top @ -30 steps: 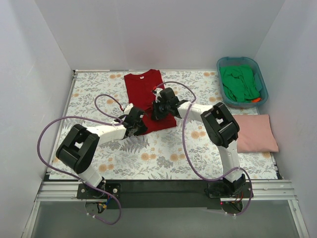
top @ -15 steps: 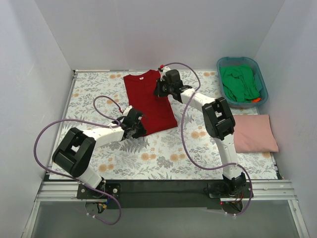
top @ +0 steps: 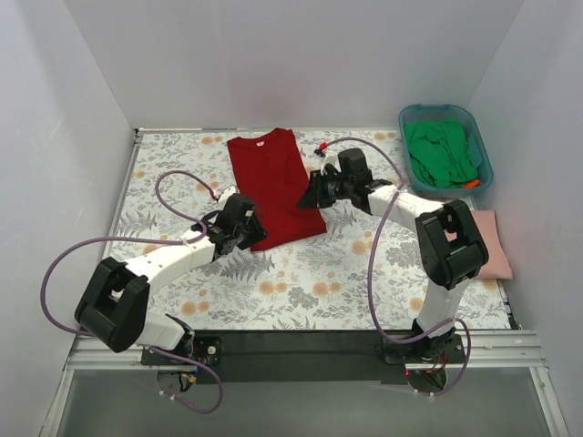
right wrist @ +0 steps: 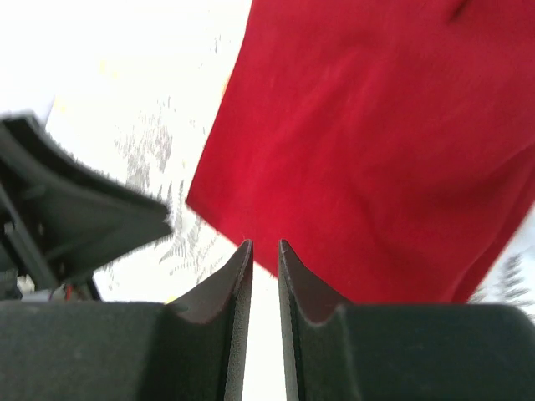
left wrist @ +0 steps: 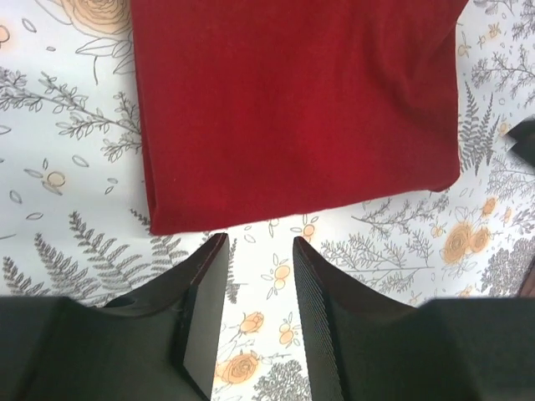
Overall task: Fold and stack the t-shirts
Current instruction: Fold the tshirt
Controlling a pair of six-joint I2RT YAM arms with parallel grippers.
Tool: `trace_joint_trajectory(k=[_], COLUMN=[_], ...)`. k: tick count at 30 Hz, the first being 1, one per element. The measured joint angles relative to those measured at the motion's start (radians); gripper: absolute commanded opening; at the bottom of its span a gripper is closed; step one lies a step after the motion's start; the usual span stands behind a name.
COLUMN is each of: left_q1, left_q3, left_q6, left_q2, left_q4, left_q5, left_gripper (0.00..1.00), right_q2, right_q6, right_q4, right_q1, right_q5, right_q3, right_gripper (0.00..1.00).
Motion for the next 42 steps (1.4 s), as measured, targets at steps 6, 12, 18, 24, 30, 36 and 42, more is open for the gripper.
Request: trace_joint_trajectory(k=[6,12,18,24,30,36,42], left_q1=[0.07,0.154,0.167,0.176,0.19,0.211,0.241], left_q3=[-0.001,-0.04,-0.074,-0.167,-0.144,0.022,0.187], left_q6=[-0.02,-0.052,-0.086,-0.11,-0.078,-0.037,-0.008], left_q2=[0.117,0.172,0.165,0.047,-0.036,0.055,0.325], left_q4=[0.046,0.101,0.133,0.058,-0.033,0.051,0.19], left_q5=[0.034,0.12,0.177,0.214,0.203,0.213,0.247], left_gripper=[0.3,0.24,0.19,0.25,0.35,0.32,0.27], right_q2=[0.048,0.155,0.149,0.04,-0.032,0.052,0.251], right_q6=[0.048,0.132,0.188,0.213,0.214,0.217,0.224], right_q4=[0.06,0.205,0.365,0.385,0.312,0.316,0.339], right_q1=[-0.025,-0.123,-0.176,-0.188,-0.184,-0.174,-0.172], right_q5=[-0.088,-0.188,-0.246,-0.246,-0.228,-0.211,-0.188], right_q3=[-0.105,-0.249,-0.351,-0.494,-0.467,-0.199,0.021], right_gripper=[0.24,0.23,0.23,0.24,0.24,0.24,0.25])
